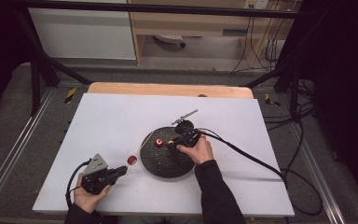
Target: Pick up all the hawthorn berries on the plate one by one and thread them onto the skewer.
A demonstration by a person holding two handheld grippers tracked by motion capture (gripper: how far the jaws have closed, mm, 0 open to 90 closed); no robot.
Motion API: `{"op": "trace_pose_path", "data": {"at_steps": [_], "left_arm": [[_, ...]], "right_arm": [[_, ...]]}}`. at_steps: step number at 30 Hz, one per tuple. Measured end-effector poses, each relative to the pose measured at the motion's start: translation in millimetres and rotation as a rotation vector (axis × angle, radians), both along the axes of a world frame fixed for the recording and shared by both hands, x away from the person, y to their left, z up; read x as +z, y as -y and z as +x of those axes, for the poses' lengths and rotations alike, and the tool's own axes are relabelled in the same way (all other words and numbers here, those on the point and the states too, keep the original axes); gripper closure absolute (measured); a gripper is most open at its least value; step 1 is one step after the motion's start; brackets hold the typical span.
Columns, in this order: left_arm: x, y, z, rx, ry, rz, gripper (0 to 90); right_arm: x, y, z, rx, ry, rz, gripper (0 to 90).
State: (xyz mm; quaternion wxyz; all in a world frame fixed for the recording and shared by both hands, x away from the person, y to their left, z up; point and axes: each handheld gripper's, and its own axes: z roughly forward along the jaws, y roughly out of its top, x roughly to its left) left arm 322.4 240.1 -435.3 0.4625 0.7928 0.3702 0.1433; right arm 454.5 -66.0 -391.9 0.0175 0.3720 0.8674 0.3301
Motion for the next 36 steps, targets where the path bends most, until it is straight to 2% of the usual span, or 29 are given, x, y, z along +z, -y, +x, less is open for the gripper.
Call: {"op": "trace_pose_path", "data": {"at_steps": [9, 21, 24, 30, 32, 33, 36], "left_arm": [[0.1, 2.0, -0.8, -0.002, 0.005, -0.004, 88.1], [0.0, 4.7, -1.5, -0.01, 0.009, -0.003, 88.1], [-0.1, 5.8, -1.7, -0.012, 0.008, -0.007, 88.1], [-0.5, 8.5, -2.0, -0.018, 0.009, -0.007, 88.1], [-0.5, 9.6, -2.3, -0.017, 0.01, -0.007, 88.1], [-0.5, 10.0, -2.6, -0.019, 0.011, -0.007, 88.1], [-0.4, 11.3, -3.1, -0.02, 0.014, -0.008, 88.1]], "right_arm": [[-1.8, 11.0, -18.8, -0.05, 0.053, 0.123, 61.4], [-11.8, 31.5, -45.7, -0.172, 0.106, 0.361, 61.4], [-15.1, 34.7, -50.9, -0.198, 0.125, 0.402, 61.5], [-24.5, 36.6, -59.6, -0.247, 0.13, 0.494, 61.5], [-27.8, 36.1, -62.0, -0.259, 0.134, 0.509, 61.5], [-30.6, 36.3, -64.6, -0.275, 0.138, 0.541, 61.5], [-33.0, 36.5, -67.0, -0.294, 0.148, 0.565, 61.5]]}}
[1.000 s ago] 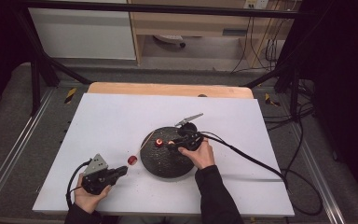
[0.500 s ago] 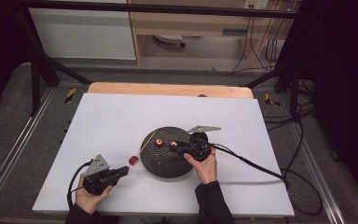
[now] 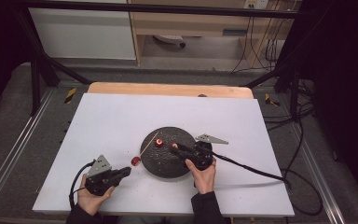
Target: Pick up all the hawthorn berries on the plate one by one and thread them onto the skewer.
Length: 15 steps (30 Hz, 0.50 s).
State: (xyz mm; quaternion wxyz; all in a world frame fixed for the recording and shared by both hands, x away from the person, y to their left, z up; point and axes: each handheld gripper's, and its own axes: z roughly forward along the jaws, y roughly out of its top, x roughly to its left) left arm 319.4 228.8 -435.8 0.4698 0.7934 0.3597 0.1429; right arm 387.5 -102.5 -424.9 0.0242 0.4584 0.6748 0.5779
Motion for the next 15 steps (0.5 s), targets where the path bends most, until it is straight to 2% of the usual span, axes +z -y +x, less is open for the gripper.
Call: {"op": "trace_pose_path", "data": {"at_steps": [6, 11, 15], "left_arm": [[-0.1, 3.5, -1.0, 0.001, 0.002, -0.011, 88.1], [0.0, 6.4, -1.5, 0.002, 0.004, -0.017, 88.0], [0.5, 9.5, -2.2, 0.002, 0.011, -0.023, 88.0]], "right_arm": [[-4.3, 1.7, -7.5, -0.066, 0.034, 0.086, 61.5], [-5.0, 0.8, -9.0, -0.1, 0.053, 0.117, 61.6], [-4.0, -0.6, -9.5, -0.135, 0.067, 0.168, 61.6]]}}
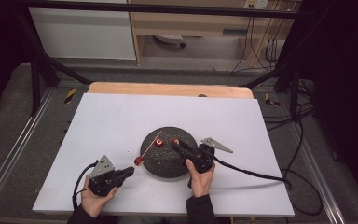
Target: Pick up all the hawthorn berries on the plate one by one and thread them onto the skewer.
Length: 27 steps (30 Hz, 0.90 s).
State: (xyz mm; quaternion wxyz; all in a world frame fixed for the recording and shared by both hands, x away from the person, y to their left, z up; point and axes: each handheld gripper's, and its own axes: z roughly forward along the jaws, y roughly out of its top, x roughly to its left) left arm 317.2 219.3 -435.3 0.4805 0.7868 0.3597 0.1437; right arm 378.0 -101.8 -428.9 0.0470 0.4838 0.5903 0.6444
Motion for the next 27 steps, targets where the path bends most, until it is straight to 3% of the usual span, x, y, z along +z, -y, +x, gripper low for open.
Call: {"op": "trace_pose_path", "data": {"at_steps": [11, 27], "left_arm": [[2.2, 13.5, -2.3, 0.006, 0.018, -0.02, 88.0], [9.1, 37.3, -3.7, -0.007, 0.042, -0.042, 88.0]], "right_arm": [[10.3, 4.1, 6.9, -0.045, 0.052, 0.065, 61.6], [25.7, 11.1, 22.9, -0.116, 0.09, 0.213, 61.6]]}}
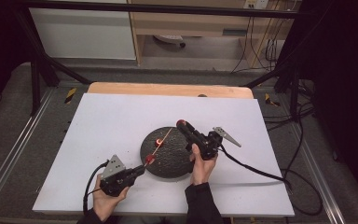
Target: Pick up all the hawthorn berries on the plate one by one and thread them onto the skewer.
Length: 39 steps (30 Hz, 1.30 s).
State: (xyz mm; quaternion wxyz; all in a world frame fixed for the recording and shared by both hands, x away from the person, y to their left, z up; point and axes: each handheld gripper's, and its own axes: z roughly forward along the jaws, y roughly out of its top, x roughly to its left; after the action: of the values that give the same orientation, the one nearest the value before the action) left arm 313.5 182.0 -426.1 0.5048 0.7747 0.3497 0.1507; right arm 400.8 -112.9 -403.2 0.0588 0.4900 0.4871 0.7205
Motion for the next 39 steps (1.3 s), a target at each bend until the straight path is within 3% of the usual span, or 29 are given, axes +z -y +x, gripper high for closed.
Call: {"op": "trace_pose_path", "data": {"at_steps": [12, 39], "left_arm": [[0.2, 16.6, -0.7, -0.011, 0.008, -0.01, 88.0], [2.2, 34.8, 1.0, 0.04, 0.02, -0.046, 88.2]], "right_arm": [[0.2, -0.7, 1.6, -0.027, 0.007, 0.078, 61.6], [-5.3, -5.8, -3.2, -0.032, 0.004, 0.156, 61.8]]}}
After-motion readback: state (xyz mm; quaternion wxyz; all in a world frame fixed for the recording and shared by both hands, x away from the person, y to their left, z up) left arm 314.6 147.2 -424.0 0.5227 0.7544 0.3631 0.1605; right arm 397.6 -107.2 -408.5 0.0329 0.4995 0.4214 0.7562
